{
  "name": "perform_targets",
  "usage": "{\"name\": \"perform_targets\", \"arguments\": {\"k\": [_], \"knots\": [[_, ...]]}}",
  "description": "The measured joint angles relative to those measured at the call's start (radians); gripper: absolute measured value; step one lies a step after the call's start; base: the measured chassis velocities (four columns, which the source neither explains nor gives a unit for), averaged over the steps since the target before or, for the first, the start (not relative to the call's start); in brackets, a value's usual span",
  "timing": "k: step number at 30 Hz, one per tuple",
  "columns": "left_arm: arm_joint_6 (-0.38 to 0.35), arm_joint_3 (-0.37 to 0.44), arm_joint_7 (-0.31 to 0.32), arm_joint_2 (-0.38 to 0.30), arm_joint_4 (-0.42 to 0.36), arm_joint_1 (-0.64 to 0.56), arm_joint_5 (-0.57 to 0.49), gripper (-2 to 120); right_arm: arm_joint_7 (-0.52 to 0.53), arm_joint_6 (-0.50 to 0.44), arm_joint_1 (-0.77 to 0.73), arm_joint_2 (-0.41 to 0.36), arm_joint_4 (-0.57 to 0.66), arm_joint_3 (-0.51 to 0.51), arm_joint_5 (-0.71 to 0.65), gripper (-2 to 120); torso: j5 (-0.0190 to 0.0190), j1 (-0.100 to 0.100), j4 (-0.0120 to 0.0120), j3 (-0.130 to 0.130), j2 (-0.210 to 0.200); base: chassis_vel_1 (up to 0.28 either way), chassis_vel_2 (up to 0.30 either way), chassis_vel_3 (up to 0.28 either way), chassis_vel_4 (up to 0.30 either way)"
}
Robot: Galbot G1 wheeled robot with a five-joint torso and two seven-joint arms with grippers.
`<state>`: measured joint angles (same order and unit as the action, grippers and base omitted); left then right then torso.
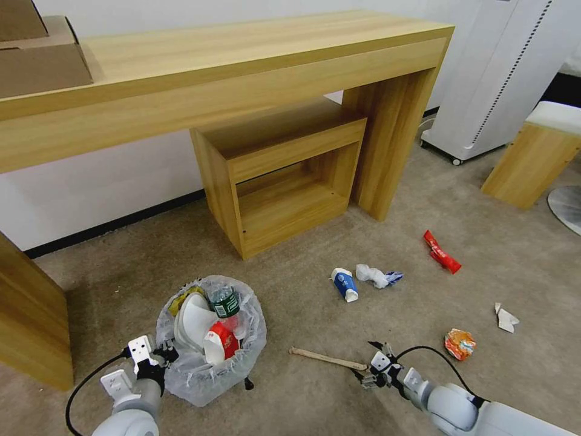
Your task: Pick up the trash bin and place the garbage on the floor into it.
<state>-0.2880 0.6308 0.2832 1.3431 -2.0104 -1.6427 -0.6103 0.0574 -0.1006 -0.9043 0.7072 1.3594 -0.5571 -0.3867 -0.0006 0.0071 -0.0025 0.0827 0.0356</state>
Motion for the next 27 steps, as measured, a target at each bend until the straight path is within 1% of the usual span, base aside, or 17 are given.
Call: {"name": "perform_targets", "arguments": {"k": [4, 7, 8, 11, 12, 14, 16, 17, 18, 20, 21, 22, 25, 27], "knots": [[0.002, 0.000, -0.002, -0.003, 0.002, -0.001, 0.001, 1, 0.000, -0.006, -0.001, 0.003, 0.003, 0.002, -0.006, 96, -0.0001, 0.000, 0.0001, 0.000, 0.000, 0.000, 0.000, 0.000, 0.000], [0.002, -0.002, -0.002, -0.010, 0.002, 0.005, -0.001, 1, 0.021, -0.005, -0.010, 0.012, 0.034, 0.014, -0.076, 96, -0.0001, 0.000, 0.0000, 0.000, 0.000, 0.000, 0.000, 0.000, 0.000], [0.002, -0.002, -0.002, -0.010, 0.002, 0.005, -0.001, 1, 0.021, -0.005, -0.010, 0.012, 0.034, 0.014, -0.076, 96, -0.0001, 0.000, 0.0000, 0.000, 0.000, 0.000, 0.000, 0.000, 0.000], [0.001, -0.006, 0.000, -0.012, 0.002, 0.010, -0.002, 1, 0.125, 0.073, -0.037, 0.036, 0.109, 0.055, -0.203, 97, -0.0003, 0.000, -0.0001, 0.000, 0.000, 0.000, 0.000, 0.000, 0.000], [0.001, -0.006, 0.000, -0.012, 0.002, 0.010, -0.002, 1, 0.125, 0.073, -0.037, 0.036, 0.109, 0.055, -0.203, 97, -0.0003, 0.000, -0.0001, 0.000, 0.000, 0.000, 0.000, 0.000, 0.000], [0.000, -0.009, 0.001, -0.013, 0.003, 0.012, -0.002, 1, 0.221, 0.153, -0.061, 0.062, 0.172, 0.093, -0.333, 96, 0.0001, 0.000, -0.0001, 0.000, 0.000, 0.000, 0.000, 0.000, 0.000], [-0.003, -0.013, 0.002, -0.013, 0.004, 0.015, -0.003, 1, 0.364, 0.208, -0.083, 0.107, 0.238, 0.138, -0.476, 96, -0.0003, 0.000, 0.0001, 0.000, 0.000, 0.000, 0.000, 0.000, 0.000], [-0.003, -0.013, 0.002, -0.013, 0.004, 0.015, -0.003, 1, 0.364, 0.208, -0.083, 0.107, 0.238, 0.138, -0.476, 96, -0.0003, 0.000, 0.0001, 0.000, 0.000, 0.000, 0.000, 0.000, 0.000], [-0.004, -0.014, 0.002, -0.013, 0.005, 0.016, -0.003, 1, 0.409, 0.221, -0.088, 0.124, 0.251, 0.151, -0.511, 96, -0.0003, 0.000, 0.0001, 0.000, 0.000, 0.000, 0.000, 0.000, 0.000], [-0.006, -0.017, 0.004, -0.013, 0.006, 0.021, -0.002, 1, 0.534, 0.244, -0.103, 0.175, 0.272, 0.193, -0.595, 97, -0.0001, 0.000, 0.0001, 0.000, 0.000, 0.000, 0.000, 0.000, 0.000], [-0.006, -0.017, 0.004, -0.013, 0.006, 0.021, -0.002, 1, 0.534, 0.244, -0.103, 0.175, 0.272, 0.193, -0.595, 97, -0.0001, 0.000, 0.0001, 0.000, 0.000, 0.000, 0.000, 0.000, 0.000], [-0.006, -0.019, 0.005, -0.013, 0.006, 0.023, -0.002, 1, 0.584, 0.249, -0.109, 0.200, 0.272, 0.215, -0.627, 97, -0.0003, 0.000, 0.0000, 0.000, 0.000, 0.000, 0.000, 0.000, 0.000], [-0.009, -0.019, 0.005, -0.014, 0.006, 0.024, -0.003, 1, 0.654, 0.266, -0.113, 0.243, 0.263, 0.251, -0.665, 97, -0.0001, 0.000, 0.0000, 0.000, 0.000, 0.000, 0.000, 0.000, 0.000], [-0.009, -0.019, 0.005, -0.015, 0.006, 0.024, -0.003, 1, 0.663, 0.273, -0.112, 0.247, 0.261, 0.252, -0.668, 97, -0.0002, 0.000, 0.0001, 0.000, 0.000, 0.000, 0.000, 0.000, 0.000]]}}
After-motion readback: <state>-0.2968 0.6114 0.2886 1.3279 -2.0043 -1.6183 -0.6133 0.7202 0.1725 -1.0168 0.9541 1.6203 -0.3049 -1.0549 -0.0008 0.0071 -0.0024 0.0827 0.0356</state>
